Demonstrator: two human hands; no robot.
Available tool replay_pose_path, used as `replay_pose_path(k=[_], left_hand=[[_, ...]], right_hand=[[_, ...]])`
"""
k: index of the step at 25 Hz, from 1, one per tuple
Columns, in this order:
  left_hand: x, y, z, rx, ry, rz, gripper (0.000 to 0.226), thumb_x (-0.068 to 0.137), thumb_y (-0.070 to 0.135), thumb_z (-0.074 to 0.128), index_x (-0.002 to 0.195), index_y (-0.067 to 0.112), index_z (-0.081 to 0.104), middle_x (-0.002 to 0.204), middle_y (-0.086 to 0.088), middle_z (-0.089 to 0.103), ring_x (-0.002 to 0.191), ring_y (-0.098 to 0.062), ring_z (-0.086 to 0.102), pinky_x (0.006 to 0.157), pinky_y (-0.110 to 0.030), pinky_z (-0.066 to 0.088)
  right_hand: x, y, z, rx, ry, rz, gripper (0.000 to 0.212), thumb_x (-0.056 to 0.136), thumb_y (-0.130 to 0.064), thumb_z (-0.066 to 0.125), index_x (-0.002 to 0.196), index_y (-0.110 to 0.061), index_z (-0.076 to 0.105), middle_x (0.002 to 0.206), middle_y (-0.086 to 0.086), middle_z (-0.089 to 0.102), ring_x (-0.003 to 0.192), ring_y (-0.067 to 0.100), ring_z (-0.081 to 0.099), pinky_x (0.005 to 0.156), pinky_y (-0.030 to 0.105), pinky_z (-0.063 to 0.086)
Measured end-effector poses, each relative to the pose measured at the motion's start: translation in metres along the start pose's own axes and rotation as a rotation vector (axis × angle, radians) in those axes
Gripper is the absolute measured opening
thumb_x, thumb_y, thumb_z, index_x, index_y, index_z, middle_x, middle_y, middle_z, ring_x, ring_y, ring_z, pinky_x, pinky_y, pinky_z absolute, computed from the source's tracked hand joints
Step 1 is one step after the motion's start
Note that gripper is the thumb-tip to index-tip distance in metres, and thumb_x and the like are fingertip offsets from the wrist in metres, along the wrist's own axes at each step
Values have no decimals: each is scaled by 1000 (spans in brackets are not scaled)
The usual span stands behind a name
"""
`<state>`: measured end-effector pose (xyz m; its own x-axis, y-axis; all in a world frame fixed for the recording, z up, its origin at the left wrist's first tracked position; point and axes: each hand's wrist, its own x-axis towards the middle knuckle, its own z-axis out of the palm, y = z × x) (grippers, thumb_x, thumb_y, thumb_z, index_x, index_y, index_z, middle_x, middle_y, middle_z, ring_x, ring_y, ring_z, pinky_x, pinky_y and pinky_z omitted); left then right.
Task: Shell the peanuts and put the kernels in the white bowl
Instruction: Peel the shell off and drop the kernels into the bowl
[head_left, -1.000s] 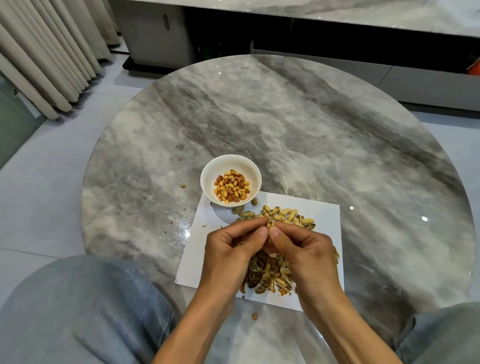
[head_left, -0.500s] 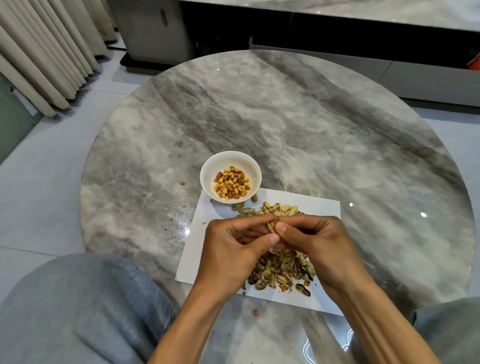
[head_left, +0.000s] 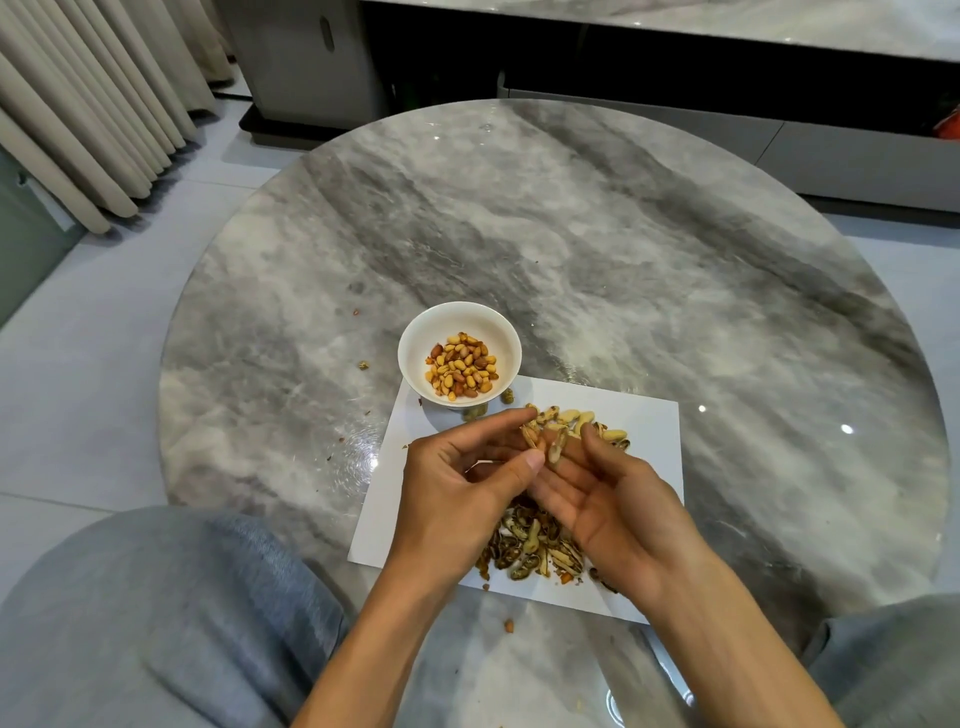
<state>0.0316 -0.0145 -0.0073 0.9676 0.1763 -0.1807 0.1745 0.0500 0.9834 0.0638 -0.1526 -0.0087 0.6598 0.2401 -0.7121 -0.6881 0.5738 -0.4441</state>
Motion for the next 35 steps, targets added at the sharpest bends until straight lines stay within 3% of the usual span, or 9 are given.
replay_pose_path(k=[5, 8, 12, 16, 20, 26, 29, 32, 35], left_hand=[[-7, -17, 5, 860, -87, 566, 39, 82, 11, 64, 118, 22, 73, 96, 7, 63, 93, -11, 56, 81, -21, 49], [-7, -10, 5, 608, 33, 371, 33, 86, 13, 67, 114, 29, 74, 97, 15, 66, 90, -3, 61, 79, -17, 49], [1, -6, -8, 350, 183, 47, 35, 83, 11, 75, 104, 39, 75, 82, 23, 68, 69, 1, 61, 62, -10, 45], [0, -9, -8, 441, 151, 20, 32, 83, 14, 74, 107, 36, 76, 83, 20, 68, 75, 1, 62, 64, -7, 43], [1, -6, -11, 490, 169, 24, 31, 83, 18, 74, 106, 39, 75, 83, 20, 67, 76, 1, 61, 65, -10, 43], [3, -14, -24, 886, -10, -177, 41, 89, 34, 67, 130, 37, 62, 110, 14, 68, 100, -11, 66, 86, -29, 51], [7, -14, -27, 865, 77, -199, 38, 93, 35, 63, 131, 33, 62, 113, 11, 70, 106, -16, 65, 89, -32, 49], [8, -13, -31, 816, 133, -196, 31, 92, 37, 64, 123, 31, 67, 101, 14, 71, 98, -16, 66, 86, -31, 49], [5, -17, -34, 808, 110, -214, 31, 94, 36, 61, 124, 30, 67, 103, 13, 71, 99, -18, 66, 83, -32, 50]], right_hand=[[4, 14, 2, 93, -17, 87, 33, 103, -25, 47, 113, 3, 61, 100, 20, 70, 94, 28, 68, 93, 37, 52], [4, 14, 0, 99, 25, 45, 30, 104, -21, 45, 105, 3, 64, 85, 15, 72, 74, 22, 72, 69, 31, 61], [3, 13, -1, -117, 133, -2, 21, 102, -11, 50, 105, 1, 67, 72, 9, 71, 50, 11, 57, 46, 24, 52], [3, 14, 0, -348, 203, -25, 11, 97, -14, 61, 103, -4, 63, 86, 14, 77, 37, 9, 36, 40, 23, 40], [4, 12, -5, -309, 235, -34, 25, 99, -26, 59, 107, -2, 64, 56, 6, 60, 35, 10, 33, 35, 24, 39], [2, -3, 4, 34, 152, -5, 33, 103, -26, 46, 84, -5, 62, 61, 4, 48, 51, 12, 39, 42, 23, 38], [9, -26, 47, 58, 85, -129, 38, 104, -29, 43, 74, -8, 55, 61, 3, 48, 53, 13, 39, 45, 24, 36], [26, -40, 104, -149, 31, -300, 46, 105, -36, 42, 79, -6, 65, 70, 8, 66, 63, 19, 61, 62, 29, 52], [40, -33, 111, -728, 201, -571, 33, 101, -33, 49, 86, -15, 72, 90, -1, 73, 89, 15, 66, 77, 28, 50]])
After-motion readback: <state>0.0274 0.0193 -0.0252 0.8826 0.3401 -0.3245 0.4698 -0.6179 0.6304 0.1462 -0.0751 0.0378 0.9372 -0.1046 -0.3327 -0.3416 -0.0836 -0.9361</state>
